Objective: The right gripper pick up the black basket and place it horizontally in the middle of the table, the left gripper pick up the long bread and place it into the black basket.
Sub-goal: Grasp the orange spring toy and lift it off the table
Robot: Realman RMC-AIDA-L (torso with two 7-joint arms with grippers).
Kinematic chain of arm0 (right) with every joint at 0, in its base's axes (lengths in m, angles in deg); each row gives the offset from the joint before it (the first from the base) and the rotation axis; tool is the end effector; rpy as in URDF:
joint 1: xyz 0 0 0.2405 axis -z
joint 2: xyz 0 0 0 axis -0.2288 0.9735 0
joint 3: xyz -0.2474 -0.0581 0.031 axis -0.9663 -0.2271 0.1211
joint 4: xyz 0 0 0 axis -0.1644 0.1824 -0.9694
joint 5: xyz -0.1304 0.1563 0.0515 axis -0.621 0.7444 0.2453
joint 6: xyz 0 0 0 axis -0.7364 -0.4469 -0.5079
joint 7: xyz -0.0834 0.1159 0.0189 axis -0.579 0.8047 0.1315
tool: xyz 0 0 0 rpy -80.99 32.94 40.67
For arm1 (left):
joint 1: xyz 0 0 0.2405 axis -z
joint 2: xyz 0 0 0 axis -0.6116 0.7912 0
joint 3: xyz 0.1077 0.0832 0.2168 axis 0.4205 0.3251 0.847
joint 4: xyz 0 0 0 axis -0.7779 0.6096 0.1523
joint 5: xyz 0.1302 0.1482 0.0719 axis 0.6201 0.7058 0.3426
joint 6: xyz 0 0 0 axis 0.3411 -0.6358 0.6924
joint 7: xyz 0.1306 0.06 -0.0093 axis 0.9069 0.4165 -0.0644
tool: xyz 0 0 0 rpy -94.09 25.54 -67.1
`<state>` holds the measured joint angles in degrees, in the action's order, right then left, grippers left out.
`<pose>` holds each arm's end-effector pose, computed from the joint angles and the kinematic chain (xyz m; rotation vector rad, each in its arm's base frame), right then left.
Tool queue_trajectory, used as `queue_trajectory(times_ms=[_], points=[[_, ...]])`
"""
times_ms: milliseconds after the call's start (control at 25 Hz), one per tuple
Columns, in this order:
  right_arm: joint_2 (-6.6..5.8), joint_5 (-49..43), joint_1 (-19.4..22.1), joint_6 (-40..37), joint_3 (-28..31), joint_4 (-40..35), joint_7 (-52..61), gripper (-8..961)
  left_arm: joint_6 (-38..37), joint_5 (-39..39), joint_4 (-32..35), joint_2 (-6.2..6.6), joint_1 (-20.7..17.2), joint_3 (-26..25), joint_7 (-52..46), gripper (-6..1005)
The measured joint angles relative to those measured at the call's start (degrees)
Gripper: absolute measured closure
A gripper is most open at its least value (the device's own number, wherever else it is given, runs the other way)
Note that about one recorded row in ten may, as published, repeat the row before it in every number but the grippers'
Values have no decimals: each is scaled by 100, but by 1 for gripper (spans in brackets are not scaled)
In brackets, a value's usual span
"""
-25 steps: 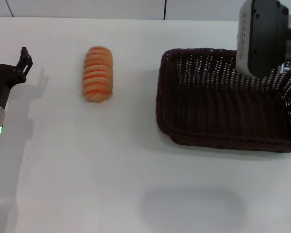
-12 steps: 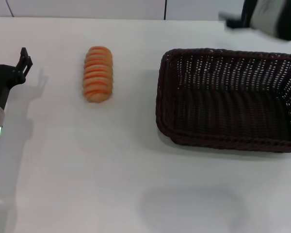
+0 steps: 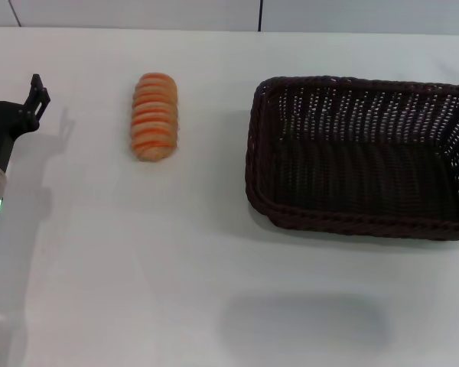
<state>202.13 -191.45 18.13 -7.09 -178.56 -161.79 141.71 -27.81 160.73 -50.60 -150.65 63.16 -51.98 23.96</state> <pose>0.1702 0.3298 0.0871 -1.6527 0.0589 0.2859 -0.3500 0.3332 -0.0096 -1.4615 -0.6119 -0.5147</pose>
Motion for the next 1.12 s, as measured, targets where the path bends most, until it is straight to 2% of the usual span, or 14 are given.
queue_trajectory(times_ms=[80, 120, 160, 280, 320, 360, 480, 520, 560, 680, 720, 760, 920, 1120], points=[[-8, 10, 368, 923, -364, 135, 111, 113, -1, -1, 3, 2, -2, 0, 11, 136], [-12, -9, 697, 1976, -734, 360, 361, 113, -1, -1, 3, 2, -2, 0, 11, 137], [-12, -9, 697, 1976, -734, 360, 361, 113, -8, 2, 4, 3, -2, 0, 23, 137], [-6, -26, 934, 3259, -1042, 861, 1165, 113, -20, 5, 3, 4, 1, 0, 25, 137], [-19, -46, 982, 3857, -1127, 1313, 1970, 113, -35, 6, 3, 5, 4, 0, 25, 137], [-19, -46, 982, 3857, -1127, 1313, 1970, 113, -44, 6, 4, 6, 7, 0, 25, 137], [-34, -54, 988, 4659, -1188, 2170, 3394, 113, -76, 11, 4, 6, 20, 14, 25, 137], [-23, -30, 974, 5148, -1252, 2791, 4111, 113, -92, 12, 3, 6, 25, 26, 25, 137], [-23, -30, 974, 5148, -1252, 2791, 4111, 113, -106, 14, 3, 7, 30, 38, 27, 137], [8, 143, 906, 6023, -1381, 3803, 5010, 113, -151, 23, -15, 6, 37, 60, 28, 137], [10, 416, 801, 6606, -1524, 4473, 5308, 113, -196, 29, -42, 6, 38, 92, 29, 137], [10, 416, 801, 6606, -1524, 4473, 5308, 113, -196, 29, -42, 6, 38, 92, 29, 137], [7, 1116, 636, 7460, -1934, 5537, 5338, 113, -314, 29, -102, 3, 53, 408, -14, 137], [6, 1806, 623, 7439, -2094, 5798, 5345, 113, -340, 33, -216, -8, 110, 973, 14, 136]])
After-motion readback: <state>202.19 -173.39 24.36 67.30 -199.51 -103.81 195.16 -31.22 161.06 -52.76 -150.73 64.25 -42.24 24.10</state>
